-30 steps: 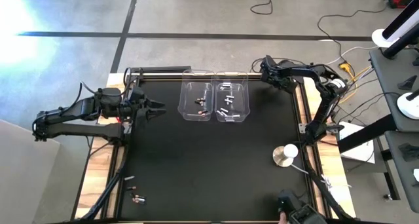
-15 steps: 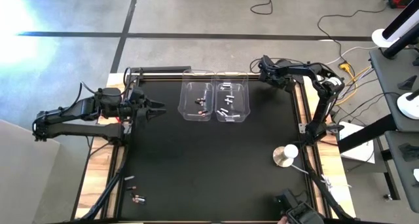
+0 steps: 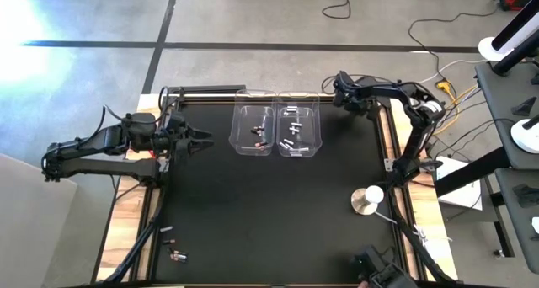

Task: Sort batteries
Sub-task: Put the black battery into the left transparent bin

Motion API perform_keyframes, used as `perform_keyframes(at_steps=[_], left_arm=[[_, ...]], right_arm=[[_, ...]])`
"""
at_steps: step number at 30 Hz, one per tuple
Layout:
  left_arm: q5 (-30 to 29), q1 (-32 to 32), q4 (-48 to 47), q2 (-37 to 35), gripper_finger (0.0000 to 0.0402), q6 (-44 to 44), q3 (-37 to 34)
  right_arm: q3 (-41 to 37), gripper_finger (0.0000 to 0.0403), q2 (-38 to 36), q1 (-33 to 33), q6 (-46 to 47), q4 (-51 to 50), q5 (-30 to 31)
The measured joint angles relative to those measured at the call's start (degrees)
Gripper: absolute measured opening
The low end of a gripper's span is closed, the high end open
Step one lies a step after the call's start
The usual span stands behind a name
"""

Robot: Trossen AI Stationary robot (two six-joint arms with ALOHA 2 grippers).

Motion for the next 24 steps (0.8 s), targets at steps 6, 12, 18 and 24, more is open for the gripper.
perform_keyframes(at_steps=[6, 12, 18, 24], left_arm=[[0.04, -0.02, 0.0, -1.22, 0.0213, 0.85, 0.0], [0.04, -0.02, 0.02, -3.76, 0.0213, 5.93, 0.0], [0.19, -0.02, 0.02, -6.27, 0.0213, 8.01, 0.0], [5.32, 0.0, 0.91, -10.14, 0.0213, 11.65, 0.0]], right_arm=[[-0.03, 0.0037, -4.79, 1.51, 0.06, -2.25, -0.47], [-0.01, 0.0039, -10.02, 4.69, -3.1, -4.9, 0.21], [0.04, 0.0036, -16.1, 10.07, -4.58, -5.69, 0.55], [1.15, 0.0036, -23.03, 19.4, -10.89, -4.48, 0.64]])
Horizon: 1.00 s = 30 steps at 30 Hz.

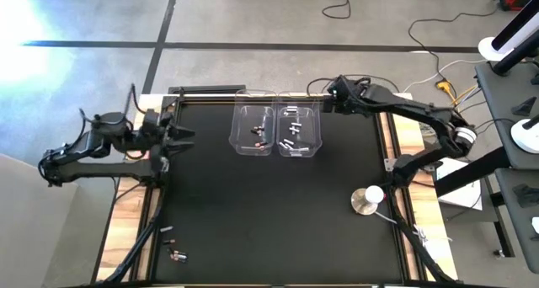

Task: Sort batteries
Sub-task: Put the black battery into the left transparent bin

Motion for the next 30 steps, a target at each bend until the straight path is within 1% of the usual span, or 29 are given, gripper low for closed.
perform_keyframes(at_steps=[3, 5, 6, 9, 13, 15, 17, 20, 25, 27, 30], left_arm=[[4.83, 0.0, 2.97, -1.44, 0.0213, 1.51, -0.79], [8.3, -0.02, 6.45, -2.04, 0.0213, 1.67, -2.56], [9.04, -0.06, 8.69, -2.26, 0.0213, 1.09, -3.94], [8.59, -0.04, 17.3, -2.5, 0.0213, -1.64, -9.58], [5.51, 0.06, 31.6, -1.14, 0.0213, -7.3, -18.79], [3.72, 0.11, 37.69, 0.24, 0.0213, -9.89, -22.62], [2.59, 0.11, 41.97, 1.92, 0.0213, -11.17, -25.08], [1.5, 0.1, 43.47, 4.51, 0.0213, -10.27, -26.36], [-1.98, 0.15, 43.87, 8.48, 0.0213, -6.9, -25.56], [-3.39, 0.25, 43.88, 10.46, 0.0213, -8.08, -24.73], [-6.31, 0.37, 43.56, 13.47, 0.0213, -12.62, -23.13]], right_arm=[[0.96, 0.0035, -2.4, 5.76, -1.97, 2.12, 0.0], [1.39, 0.0035, -3.07, 9.5, -3.24, 3.85, -0.01], [1.66, 0.0035, -3.15, 11.44, -4.24, 5.34, -0.02], [2.08, 0.0035, -3.3, 17.3, -7.92, 13.24, -0.08], [2.95, 0.0035, -2.12, 24.36, -14.12, 27.32, -0.41], [3.76, 0.0035, -1.11, 26.59, -14.79, 31.59, -0.46], [4.99, 0.0035, 0.06, 28.38, -15.52, 33.35, -0.39], [6.86, 0.0035, 2.0, 30.61, -16.05, 33.43, -0.2], [10.9, 0.0035, 6.02, 34.28, -16.46, 33.75, -0.22], [13.36, 0.0035, 7.91, 35.08, -16.56, 33.84, -0.22], [17.75, 0.0035, 11.4, 35.41, -16.71, 33.93, -0.26]])
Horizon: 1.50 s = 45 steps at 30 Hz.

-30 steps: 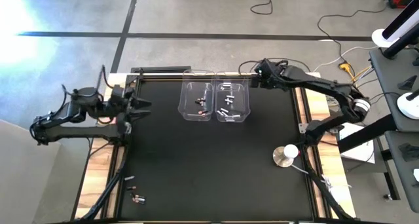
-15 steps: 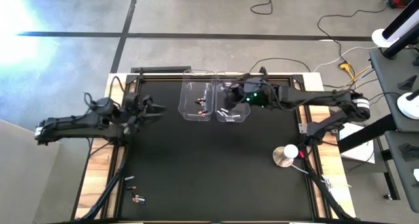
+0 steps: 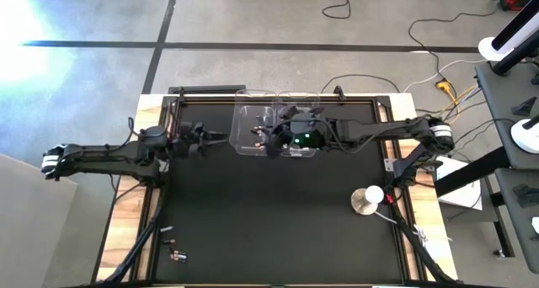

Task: Sort batteries
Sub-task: Put the black battery into the left transparent bin

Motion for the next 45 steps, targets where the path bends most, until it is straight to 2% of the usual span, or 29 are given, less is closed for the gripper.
perform_keyframes(at_steps=[6, 10, 14, 19, 29, 34, 45], left_arm=[[-1.65, 0.29, 2.44, 5.74, 0.0213, -5.21, 5.52], [-6.48, 0.68, 2.58, 8.22, 0.0213, -12.23, 9.05], [-7.99, 2.2, -0.33, 10.37, 0.0213, -22.22, 10.14], [-7.99, 3.06, 1.36, 12.89, 0.0213, -29.58, 9.62], [-7.99, 3.11, 5.22, 17.41, 0.0213, -31.73, 11.25], [-7.99, 3.11, 10.07, 20.69, 0.0213, -32.21, 11.17], [-7.97, 3.11, 15.82, 24.35, 0.0213, -28.51, 11.11]], right_arm=[[7.9, 0.0035, 6.2, -0.09, -1.63, -0.26, -1.7], [11.05, 0.0035, 8.77, -0.07, -1.68, -0.28, -1.9], [12.6, 0.0035, 9.41, -0.09, -1.71, -0.15, -1.85], [13.14, 0.0035, 9.43, -0.11, -1.7, -0.27, -1.75], [12.75, 0.0035, 9.61, -0.59, 3.75, -0.44, -1.28], [12.69, 0.0035, 9.61, -1.73, 8.53, -0.72, -5.14], [12.66, 0.0035, 9.61, -1.84, 13.15, -3.31, -7.71]])
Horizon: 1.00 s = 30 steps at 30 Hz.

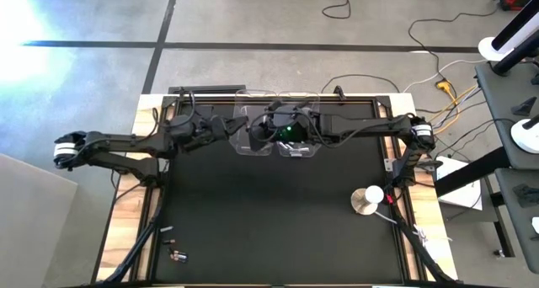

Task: Sort batteries
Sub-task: Put the black battery into the left transparent bin

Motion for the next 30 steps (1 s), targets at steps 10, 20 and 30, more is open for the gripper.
perform_keyframes(at_steps=[10, 20, 30], left_arm=[[0.22, 0.0, 0.09, 1.03, 0.0192, 1.33, 0.0], [0.2, 0.02, 0.02, 1.03, 0.0047, 1.95, -0.31], [0.02, 0.02, 0.16, 1.03, 0.0065, 1.86, -0.42]], right_arm=[[-0.02, 0.0035, 0.0, -0.04, 0.18, 0.05, 0.02], [-0.02, 0.0037, -0.02, 0.0, -0.44, 0.19, 0.06], [-0.02, 0.0038, -0.02, -0.02, -0.81, 0.14, -0.96]])
